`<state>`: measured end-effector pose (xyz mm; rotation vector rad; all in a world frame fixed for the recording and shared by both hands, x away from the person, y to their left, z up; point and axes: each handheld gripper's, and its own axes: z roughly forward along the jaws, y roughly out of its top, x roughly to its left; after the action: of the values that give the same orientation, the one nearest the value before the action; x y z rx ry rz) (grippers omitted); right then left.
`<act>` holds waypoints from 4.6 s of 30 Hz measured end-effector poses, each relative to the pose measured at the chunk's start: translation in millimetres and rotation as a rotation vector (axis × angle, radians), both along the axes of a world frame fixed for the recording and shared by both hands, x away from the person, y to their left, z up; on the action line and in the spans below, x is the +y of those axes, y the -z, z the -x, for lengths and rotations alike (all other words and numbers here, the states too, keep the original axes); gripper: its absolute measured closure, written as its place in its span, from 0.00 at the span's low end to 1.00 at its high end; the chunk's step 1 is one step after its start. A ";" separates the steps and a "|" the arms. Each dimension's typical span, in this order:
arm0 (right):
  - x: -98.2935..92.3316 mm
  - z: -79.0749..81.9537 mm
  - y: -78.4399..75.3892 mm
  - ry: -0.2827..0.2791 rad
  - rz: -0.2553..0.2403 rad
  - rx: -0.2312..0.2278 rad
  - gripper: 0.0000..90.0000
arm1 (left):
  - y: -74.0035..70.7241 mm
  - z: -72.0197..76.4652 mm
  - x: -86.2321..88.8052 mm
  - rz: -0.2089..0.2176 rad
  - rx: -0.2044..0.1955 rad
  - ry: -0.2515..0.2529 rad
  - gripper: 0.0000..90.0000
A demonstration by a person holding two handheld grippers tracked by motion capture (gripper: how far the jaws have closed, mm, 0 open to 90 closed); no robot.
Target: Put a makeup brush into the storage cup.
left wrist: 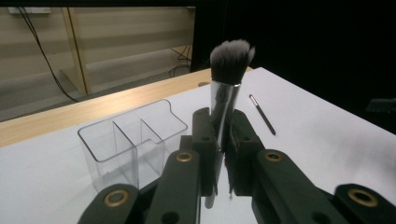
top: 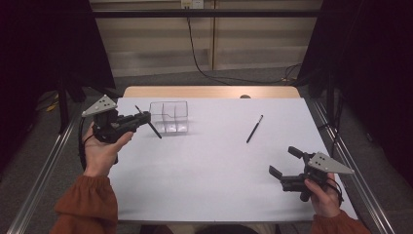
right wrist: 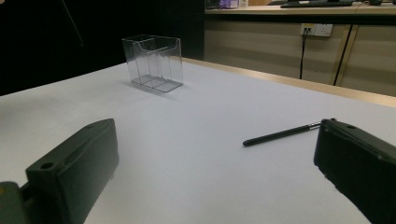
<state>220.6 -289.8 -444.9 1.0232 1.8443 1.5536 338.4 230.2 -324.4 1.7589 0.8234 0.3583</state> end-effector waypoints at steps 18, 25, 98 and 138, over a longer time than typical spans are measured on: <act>1.1 0.2 0.2 -0.007 0.005 -0.003 0.00 | -16.3 -31.4 -1.5 -0.040 -0.058 -0.074 0.93; 0.9 0.8 -0.2 -0.010 0.001 -0.008 0.00 | -18.4 -49.2 -3.6 -0.052 -0.066 -0.120 0.93; 0.4 3.7 0.5 -0.023 0.002 -0.002 0.00 | 48.1 -99.9 -18.8 -0.130 0.062 -0.209 0.89; 0.0 3.7 0.2 -0.016 -0.004 -0.001 0.00 | 51.1 -75.6 -6.8 -0.083 -0.060 -0.226 0.02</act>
<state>216.9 -289.8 -445.2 1.0121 1.8538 1.5675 414.0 223.4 -375.5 1.7264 0.9788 0.6006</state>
